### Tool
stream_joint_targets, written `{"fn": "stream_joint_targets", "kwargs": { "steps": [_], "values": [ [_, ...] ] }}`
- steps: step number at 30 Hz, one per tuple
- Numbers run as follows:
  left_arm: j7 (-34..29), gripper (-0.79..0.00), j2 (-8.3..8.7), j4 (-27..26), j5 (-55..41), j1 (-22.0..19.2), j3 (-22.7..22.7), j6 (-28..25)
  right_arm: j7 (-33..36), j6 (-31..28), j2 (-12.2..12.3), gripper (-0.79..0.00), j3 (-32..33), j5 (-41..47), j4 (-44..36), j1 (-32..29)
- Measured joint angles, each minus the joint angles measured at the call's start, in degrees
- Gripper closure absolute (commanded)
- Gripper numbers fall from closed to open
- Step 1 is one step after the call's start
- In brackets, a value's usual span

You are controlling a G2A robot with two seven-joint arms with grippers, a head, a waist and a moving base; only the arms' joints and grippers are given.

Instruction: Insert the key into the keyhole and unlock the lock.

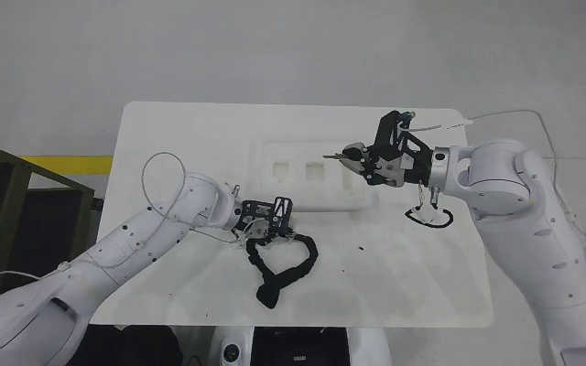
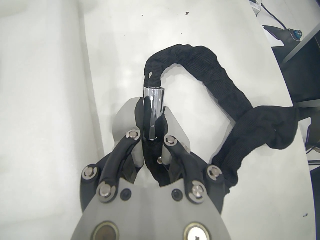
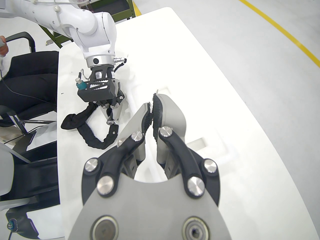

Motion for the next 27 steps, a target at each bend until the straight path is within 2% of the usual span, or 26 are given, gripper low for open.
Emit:
{"fn": "stream_joint_targets", "kwargs": {
  "steps": [7, 13, 21, 27],
  "values": [
    [3.77, 0.0, 0.5, -0.04, -1.06, 1.6, -2.65, -0.36, 0.0, 0.0, 0.0, 0.0, 0.0, 0.0, 0.0, 0.0],
    [9.27, 0.0, 2.0, -0.25, -1.75, 4.04, -6.27, -0.35, 0.0, 0.0, 0.0, 0.0, 0.0, 0.0, 0.0, 0.0],
    [24.34, 0.0, 4.9, -1.94, 3.58, 9.87, -14.19, 4.3, -0.57, 0.72, -0.05, 0.0, -0.81, -0.3, -0.66, -0.9],
    [36.47, 0.0, 6.12, -1.51, 9.31, 13.85, -18.04, 9.37, 2.53, 0.57, -0.27, 0.0, -3.51, 4.66, 0.43, 0.4]
  ]
}}
